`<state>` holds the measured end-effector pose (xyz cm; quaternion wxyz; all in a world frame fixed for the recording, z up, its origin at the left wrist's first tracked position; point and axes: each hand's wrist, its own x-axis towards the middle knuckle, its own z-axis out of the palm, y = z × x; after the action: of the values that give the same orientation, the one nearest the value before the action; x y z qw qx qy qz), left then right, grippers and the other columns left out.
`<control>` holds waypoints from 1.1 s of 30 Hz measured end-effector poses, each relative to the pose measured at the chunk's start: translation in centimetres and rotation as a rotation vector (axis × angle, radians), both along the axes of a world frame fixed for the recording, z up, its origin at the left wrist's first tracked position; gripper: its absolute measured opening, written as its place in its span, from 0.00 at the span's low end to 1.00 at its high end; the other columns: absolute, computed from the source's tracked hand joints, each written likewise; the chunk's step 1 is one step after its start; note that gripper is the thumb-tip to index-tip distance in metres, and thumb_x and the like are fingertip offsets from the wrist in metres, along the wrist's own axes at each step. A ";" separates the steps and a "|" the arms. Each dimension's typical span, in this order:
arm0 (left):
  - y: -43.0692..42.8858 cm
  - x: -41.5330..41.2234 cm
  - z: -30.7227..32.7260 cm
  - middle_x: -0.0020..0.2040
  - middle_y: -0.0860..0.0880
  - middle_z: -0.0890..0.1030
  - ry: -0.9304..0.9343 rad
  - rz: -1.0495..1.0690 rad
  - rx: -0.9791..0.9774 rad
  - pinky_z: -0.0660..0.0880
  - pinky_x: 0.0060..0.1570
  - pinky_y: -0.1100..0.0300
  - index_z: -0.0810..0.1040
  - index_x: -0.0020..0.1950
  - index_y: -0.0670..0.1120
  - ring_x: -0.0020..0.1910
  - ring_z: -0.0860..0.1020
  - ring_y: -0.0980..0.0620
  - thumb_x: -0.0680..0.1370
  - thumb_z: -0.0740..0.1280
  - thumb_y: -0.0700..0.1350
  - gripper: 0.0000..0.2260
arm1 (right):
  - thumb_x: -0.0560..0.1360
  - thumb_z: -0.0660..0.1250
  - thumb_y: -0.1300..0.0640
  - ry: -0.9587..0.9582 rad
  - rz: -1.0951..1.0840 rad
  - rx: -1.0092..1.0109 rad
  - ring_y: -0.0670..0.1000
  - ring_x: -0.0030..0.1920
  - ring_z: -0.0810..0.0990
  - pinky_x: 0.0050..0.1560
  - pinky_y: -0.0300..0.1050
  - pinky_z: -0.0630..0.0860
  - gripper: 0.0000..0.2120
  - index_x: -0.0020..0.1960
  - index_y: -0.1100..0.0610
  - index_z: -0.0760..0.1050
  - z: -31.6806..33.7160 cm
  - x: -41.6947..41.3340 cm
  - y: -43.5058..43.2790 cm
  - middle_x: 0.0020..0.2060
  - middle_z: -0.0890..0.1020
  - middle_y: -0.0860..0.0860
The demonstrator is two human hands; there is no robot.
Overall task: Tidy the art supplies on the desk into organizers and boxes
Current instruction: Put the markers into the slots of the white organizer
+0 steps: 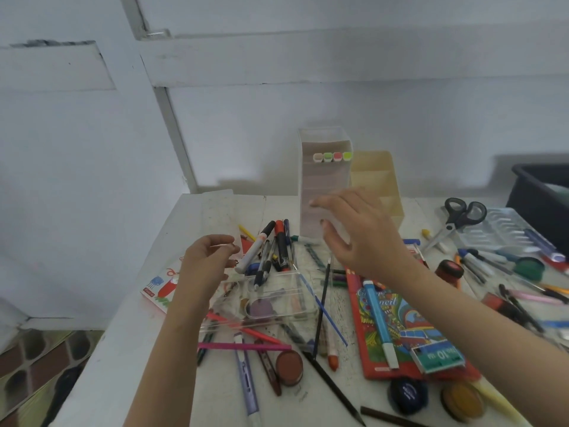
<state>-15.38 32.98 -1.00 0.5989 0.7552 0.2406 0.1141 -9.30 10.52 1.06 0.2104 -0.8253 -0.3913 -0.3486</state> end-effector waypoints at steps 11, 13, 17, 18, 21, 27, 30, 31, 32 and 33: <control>-0.1 -1.0 -0.9 0.45 0.48 0.81 0.023 0.011 0.069 0.69 0.33 0.63 0.78 0.49 0.47 0.38 0.76 0.53 0.77 0.64 0.38 0.06 | 0.77 0.58 0.52 0.490 0.286 -0.496 0.50 0.33 0.74 0.34 0.46 0.72 0.11 0.42 0.56 0.74 -3.6 -9.5 4.7 0.34 0.76 0.50; 0.0 -1.2 -0.9 0.44 0.48 0.82 0.019 0.016 0.086 0.70 0.32 0.64 0.78 0.49 0.47 0.36 0.76 0.54 0.76 0.64 0.38 0.06 | 0.77 0.58 0.50 0.523 0.267 -0.528 0.56 0.36 0.75 0.34 0.48 0.71 0.12 0.41 0.57 0.72 -4.3 -10.4 6.0 0.36 0.77 0.54; 1.0 -2.3 -0.9 0.42 0.50 0.82 0.006 0.042 0.091 0.70 0.31 0.65 0.78 0.49 0.47 0.35 0.76 0.55 0.76 0.64 0.38 0.06 | 0.79 0.56 0.48 0.486 0.201 -0.610 0.53 0.27 0.64 0.28 0.43 0.56 0.18 0.35 0.57 0.66 -5.1 -11.9 8.8 0.28 0.68 0.53; 1.3 -2.5 -0.9 0.41 0.51 0.82 0.001 0.048 0.087 0.70 0.30 0.67 0.78 0.48 0.47 0.34 0.76 0.56 0.76 0.64 0.38 0.06 | 0.80 0.57 0.50 0.481 0.175 -0.628 0.51 0.26 0.60 0.28 0.42 0.52 0.18 0.33 0.56 0.64 -5.3 -12.2 9.2 0.27 0.65 0.51; 2.2 -3.4 -1.0 0.41 0.52 0.82 -0.007 0.087 0.078 0.70 0.24 0.72 0.78 0.48 0.47 0.33 0.76 0.56 0.77 0.64 0.38 0.06 | 0.80 0.58 0.56 0.553 0.064 -0.662 0.50 0.27 0.59 0.28 0.42 0.51 0.14 0.36 0.57 0.65 -5.5 -12.5 10.2 0.32 0.71 0.54; 3.0 -4.4 -1.3 0.39 0.54 0.82 0.019 0.124 0.032 0.71 0.31 0.63 0.80 0.48 0.47 0.31 0.76 0.57 0.77 0.64 0.39 0.07 | 0.75 0.59 0.53 0.750 0.089 -0.645 0.50 0.28 0.64 0.28 0.41 0.54 0.16 0.31 0.57 0.63 -3.7 -12.5 9.8 0.29 0.67 0.51; 2.7 -4.3 -0.9 0.39 0.53 0.82 0.009 0.103 0.014 0.72 0.33 0.62 0.79 0.48 0.48 0.33 0.77 0.55 0.77 0.63 0.39 0.07 | 0.71 0.61 0.49 0.830 0.156 -0.522 0.50 0.26 0.65 0.26 0.41 0.59 0.17 0.28 0.56 0.62 -1.8 -12.0 8.9 0.25 0.66 0.51; 2.5 -4.3 -0.7 0.39 0.52 0.83 -0.004 0.085 0.007 0.72 0.33 0.63 0.79 0.48 0.48 0.34 0.77 0.55 0.77 0.63 0.39 0.07 | 0.70 0.63 0.48 0.865 0.168 -0.464 0.51 0.27 0.67 0.26 0.42 0.61 0.18 0.28 0.56 0.64 -1.1 -11.6 8.6 0.25 0.68 0.51; 2.2 -4.1 -0.5 0.39 0.52 0.83 -0.021 0.068 0.003 0.73 0.34 0.63 0.79 0.47 0.48 0.34 0.77 0.55 0.77 0.62 0.39 0.07 | 0.69 0.64 0.47 0.893 0.174 -0.401 0.52 0.28 0.69 0.27 0.43 0.65 0.17 0.29 0.56 0.66 -0.5 -10.9 8.3 0.26 0.70 0.52; 2.0 -4.0 -0.2 0.39 0.52 0.83 -0.040 0.053 -0.003 0.73 0.34 0.63 0.79 0.47 0.48 0.34 0.77 0.55 0.78 0.62 0.38 0.08 | 0.69 0.65 0.47 0.907 0.175 -0.342 0.51 0.29 0.72 0.29 0.44 0.68 0.16 0.31 0.57 0.68 0.0 -10.1 8.0 0.28 0.73 0.53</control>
<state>-19.38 34.95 -1.20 0.6014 0.7453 0.2489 0.1447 -19.44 18.55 1.03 0.2496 -0.8808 -0.3795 0.1340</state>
